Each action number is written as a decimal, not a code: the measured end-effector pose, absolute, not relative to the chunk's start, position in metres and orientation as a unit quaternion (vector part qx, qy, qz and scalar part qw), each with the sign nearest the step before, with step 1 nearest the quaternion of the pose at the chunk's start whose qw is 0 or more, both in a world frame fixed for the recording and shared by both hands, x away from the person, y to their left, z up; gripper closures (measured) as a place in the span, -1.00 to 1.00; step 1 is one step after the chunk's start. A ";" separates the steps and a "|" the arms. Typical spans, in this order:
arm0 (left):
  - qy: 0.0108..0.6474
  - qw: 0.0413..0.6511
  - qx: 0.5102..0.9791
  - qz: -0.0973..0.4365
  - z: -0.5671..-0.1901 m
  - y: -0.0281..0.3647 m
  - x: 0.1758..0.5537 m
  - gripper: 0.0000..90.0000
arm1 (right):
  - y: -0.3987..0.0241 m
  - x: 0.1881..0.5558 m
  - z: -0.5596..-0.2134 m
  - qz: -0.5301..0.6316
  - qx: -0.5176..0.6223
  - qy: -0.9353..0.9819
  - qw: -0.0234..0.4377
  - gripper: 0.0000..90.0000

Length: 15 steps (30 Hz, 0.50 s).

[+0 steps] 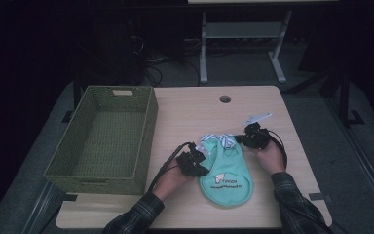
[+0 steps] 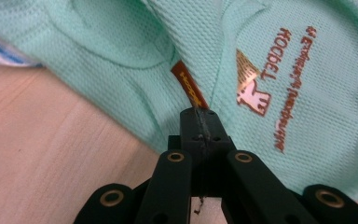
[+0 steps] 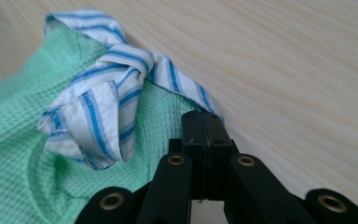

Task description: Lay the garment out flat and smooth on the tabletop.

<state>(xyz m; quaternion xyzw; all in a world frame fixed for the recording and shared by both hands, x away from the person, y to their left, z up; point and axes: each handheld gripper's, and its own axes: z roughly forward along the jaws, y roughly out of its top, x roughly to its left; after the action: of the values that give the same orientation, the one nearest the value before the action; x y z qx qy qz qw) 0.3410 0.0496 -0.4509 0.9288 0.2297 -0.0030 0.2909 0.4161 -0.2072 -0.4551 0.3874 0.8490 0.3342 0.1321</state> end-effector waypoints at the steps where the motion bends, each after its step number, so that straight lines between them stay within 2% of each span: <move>1: 0.230 0.290 0.929 -0.003 -0.450 0.050 0.341 0.99 | -0.208 0.416 -0.457 0.326 0.391 0.850 0.133 0.99; 8: 0.231 0.294 0.927 0.000 -0.451 0.049 0.341 0.99 | -0.210 0.416 -0.465 0.337 0.398 0.844 0.127 0.93; 12: 0.229 0.296 0.927 -0.003 -0.450 0.051 0.342 0.91 | -0.216 0.410 -0.456 0.364 0.400 0.831 0.132 0.76; 15: 0.239 0.305 0.922 -0.002 -0.449 0.052 0.343 0.90 | -0.221 0.403 -0.449 0.377 0.399 0.825 0.133 0.77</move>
<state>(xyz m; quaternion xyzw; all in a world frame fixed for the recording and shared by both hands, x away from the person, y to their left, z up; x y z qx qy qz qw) 0.3428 0.0518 -0.4486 0.9218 0.2389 -0.0023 0.3052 0.4029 -0.2207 -0.4486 0.3991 0.8251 0.3773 0.1325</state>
